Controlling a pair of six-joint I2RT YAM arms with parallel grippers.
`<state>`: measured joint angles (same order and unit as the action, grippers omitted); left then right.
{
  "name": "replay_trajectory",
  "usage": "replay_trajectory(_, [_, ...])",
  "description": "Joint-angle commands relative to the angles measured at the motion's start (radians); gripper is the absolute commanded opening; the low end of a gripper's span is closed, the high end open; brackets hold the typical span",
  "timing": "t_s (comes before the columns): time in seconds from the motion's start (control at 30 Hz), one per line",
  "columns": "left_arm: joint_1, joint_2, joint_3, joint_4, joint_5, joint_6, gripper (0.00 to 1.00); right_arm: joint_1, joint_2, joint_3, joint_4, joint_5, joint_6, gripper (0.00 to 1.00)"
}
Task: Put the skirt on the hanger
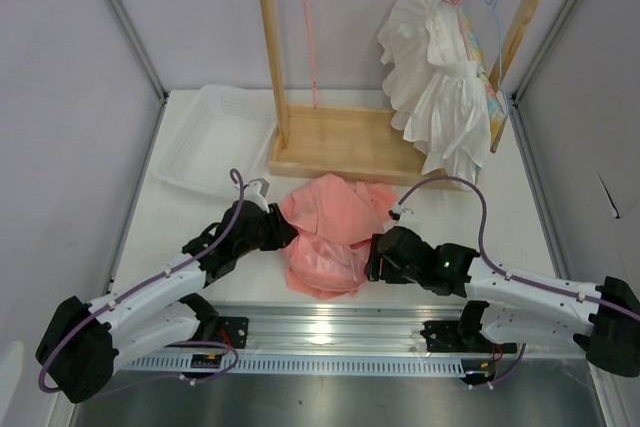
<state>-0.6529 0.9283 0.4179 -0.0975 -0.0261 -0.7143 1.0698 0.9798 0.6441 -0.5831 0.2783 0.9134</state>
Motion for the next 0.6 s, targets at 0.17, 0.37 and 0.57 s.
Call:
replay_trajectory(0.17, [-0.034,-0.033,0.074,-0.082,-0.058,0.094,0.45,0.045,0.053,-0.115,0.100,0.009,0.173,0.24])
replay_trajectory(0.37, [-0.050,0.020,0.110,-0.097,-0.041,0.118,0.42,0.048,0.033,-0.162,0.065,0.061,0.206,0.02])
replay_trajectory(0.57, [-0.056,0.029,0.085,-0.111,-0.037,0.075,0.13,-0.026,0.059,-0.104,0.046,0.147,0.106,0.01])
